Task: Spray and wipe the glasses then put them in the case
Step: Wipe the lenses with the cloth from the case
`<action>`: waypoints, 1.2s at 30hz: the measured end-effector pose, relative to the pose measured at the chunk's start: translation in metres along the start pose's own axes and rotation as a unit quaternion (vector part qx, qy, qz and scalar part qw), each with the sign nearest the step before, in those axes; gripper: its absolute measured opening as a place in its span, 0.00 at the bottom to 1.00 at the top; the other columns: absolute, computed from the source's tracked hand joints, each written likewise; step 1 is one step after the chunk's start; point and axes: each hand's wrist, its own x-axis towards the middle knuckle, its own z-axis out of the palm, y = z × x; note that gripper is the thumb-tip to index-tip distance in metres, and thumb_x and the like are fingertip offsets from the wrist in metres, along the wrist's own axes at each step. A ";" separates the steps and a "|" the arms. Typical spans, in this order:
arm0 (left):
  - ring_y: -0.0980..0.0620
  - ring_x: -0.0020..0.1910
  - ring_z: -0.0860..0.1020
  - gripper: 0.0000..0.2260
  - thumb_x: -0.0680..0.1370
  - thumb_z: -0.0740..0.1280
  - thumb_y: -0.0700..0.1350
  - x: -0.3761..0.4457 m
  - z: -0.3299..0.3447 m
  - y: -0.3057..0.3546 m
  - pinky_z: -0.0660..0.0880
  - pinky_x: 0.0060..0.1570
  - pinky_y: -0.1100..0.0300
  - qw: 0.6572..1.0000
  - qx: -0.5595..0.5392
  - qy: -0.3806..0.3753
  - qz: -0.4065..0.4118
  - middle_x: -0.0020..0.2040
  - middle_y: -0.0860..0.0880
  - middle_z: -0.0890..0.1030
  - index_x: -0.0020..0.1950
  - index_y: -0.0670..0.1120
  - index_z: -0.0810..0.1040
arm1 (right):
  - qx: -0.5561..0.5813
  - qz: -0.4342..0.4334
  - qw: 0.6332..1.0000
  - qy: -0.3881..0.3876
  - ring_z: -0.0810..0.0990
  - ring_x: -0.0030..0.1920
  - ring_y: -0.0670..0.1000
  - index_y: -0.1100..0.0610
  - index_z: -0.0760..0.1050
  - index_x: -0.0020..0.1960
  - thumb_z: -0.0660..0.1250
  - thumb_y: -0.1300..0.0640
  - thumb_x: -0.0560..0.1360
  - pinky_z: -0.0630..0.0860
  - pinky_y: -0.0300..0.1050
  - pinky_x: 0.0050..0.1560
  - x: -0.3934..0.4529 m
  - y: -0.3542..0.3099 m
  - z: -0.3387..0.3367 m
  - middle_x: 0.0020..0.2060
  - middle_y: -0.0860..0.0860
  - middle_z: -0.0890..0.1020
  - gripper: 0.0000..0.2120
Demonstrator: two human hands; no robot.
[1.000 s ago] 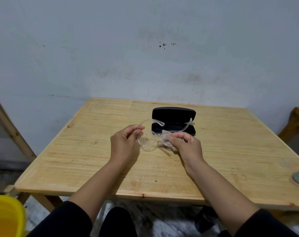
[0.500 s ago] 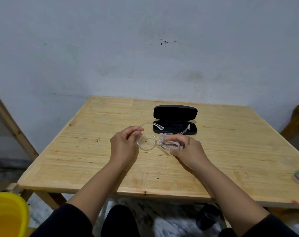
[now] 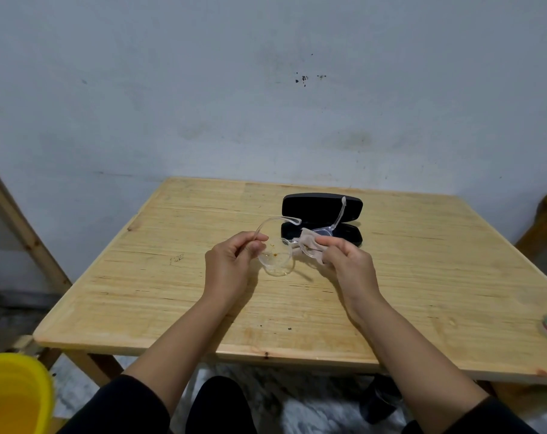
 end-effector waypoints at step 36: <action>0.60 0.44 0.82 0.13 0.75 0.66 0.36 -0.004 0.005 0.002 0.77 0.46 0.69 0.998 0.008 -0.019 0.059 0.39 0.65 0.83 0.43 0.56 0.81 | 0.053 -0.004 0.996 0.064 0.83 0.48 0.44 0.49 0.84 0.45 0.71 0.57 0.72 0.78 0.39 0.49 -0.004 0.000 0.013 0.43 0.45 0.86 0.05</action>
